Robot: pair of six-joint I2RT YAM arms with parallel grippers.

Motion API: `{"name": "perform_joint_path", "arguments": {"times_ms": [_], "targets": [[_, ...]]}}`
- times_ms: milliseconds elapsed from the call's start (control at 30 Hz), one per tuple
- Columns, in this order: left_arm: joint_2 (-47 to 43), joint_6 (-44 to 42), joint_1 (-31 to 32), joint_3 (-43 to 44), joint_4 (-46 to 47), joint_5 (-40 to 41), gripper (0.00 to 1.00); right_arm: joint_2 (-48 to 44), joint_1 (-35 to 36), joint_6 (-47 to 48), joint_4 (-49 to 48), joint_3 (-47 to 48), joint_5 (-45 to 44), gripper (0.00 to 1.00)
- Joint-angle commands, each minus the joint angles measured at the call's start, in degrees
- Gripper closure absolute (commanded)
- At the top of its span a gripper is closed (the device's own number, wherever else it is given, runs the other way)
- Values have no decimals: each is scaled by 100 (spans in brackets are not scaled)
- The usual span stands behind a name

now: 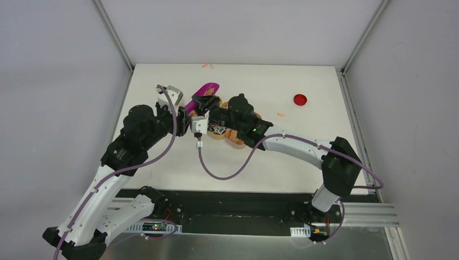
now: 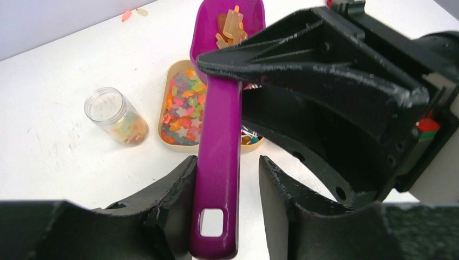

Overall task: Pack the candies
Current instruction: Adjust the spatula.

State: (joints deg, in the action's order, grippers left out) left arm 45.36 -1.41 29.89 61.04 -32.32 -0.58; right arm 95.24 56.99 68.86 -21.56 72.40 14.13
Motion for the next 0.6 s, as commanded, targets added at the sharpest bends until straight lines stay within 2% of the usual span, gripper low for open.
{"name": "perform_joint_path", "arguments": {"times_ms": [0, 433, 567], "targets": [[-276, 124, -9, -329, 558, -58, 56, -63, -13, -208, -96, 374, -10, 100], [-614, 476, -9, -825, 1240, 137, 56, 2, -12, -310, 99, 508, -134, 100], [-708, 482, -9, -891, 1366, 105, 59, 29, -13, -321, 114, 527, -106, 100]]}}
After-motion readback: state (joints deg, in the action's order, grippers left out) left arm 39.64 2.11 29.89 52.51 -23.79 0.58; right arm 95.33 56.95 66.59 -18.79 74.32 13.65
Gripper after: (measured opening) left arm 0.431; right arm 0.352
